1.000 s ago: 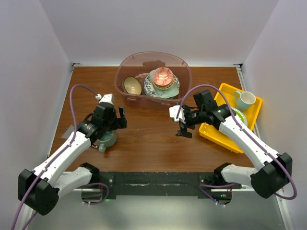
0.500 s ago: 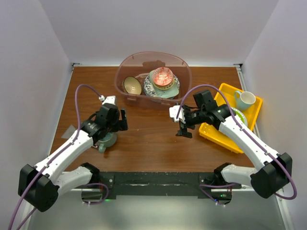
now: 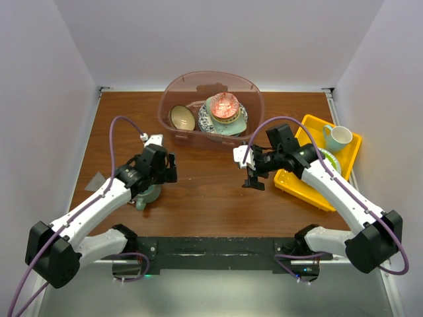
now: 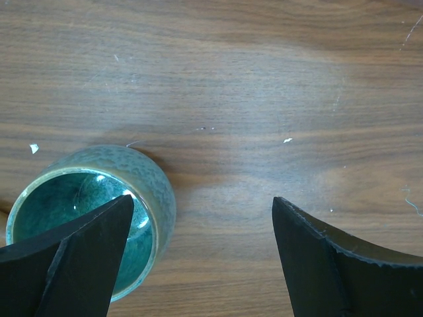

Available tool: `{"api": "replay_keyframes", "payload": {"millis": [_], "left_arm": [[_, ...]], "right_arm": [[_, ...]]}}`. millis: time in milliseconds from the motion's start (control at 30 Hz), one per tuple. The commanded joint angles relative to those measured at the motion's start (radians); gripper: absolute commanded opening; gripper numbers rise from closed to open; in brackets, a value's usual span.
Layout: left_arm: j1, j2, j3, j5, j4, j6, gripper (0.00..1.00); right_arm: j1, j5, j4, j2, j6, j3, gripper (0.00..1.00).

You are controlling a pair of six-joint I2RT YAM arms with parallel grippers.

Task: Place the mixed dishes into the plastic bin
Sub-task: Pick up the cup at the center of the board.

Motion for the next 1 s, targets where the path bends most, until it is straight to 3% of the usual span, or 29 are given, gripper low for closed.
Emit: {"api": "replay_keyframes", "payload": {"millis": [0,967], "left_arm": [[-0.017,0.007,0.040,-0.040,0.002,-0.020,0.91],[-0.069,0.052,0.048,-0.089,-0.024,-0.029,0.87]], "right_arm": [[-0.003,-0.021,0.021,0.002,0.007,-0.008,0.98],[-0.003,-0.021,0.023,0.002,0.007,-0.009,0.98]]}}
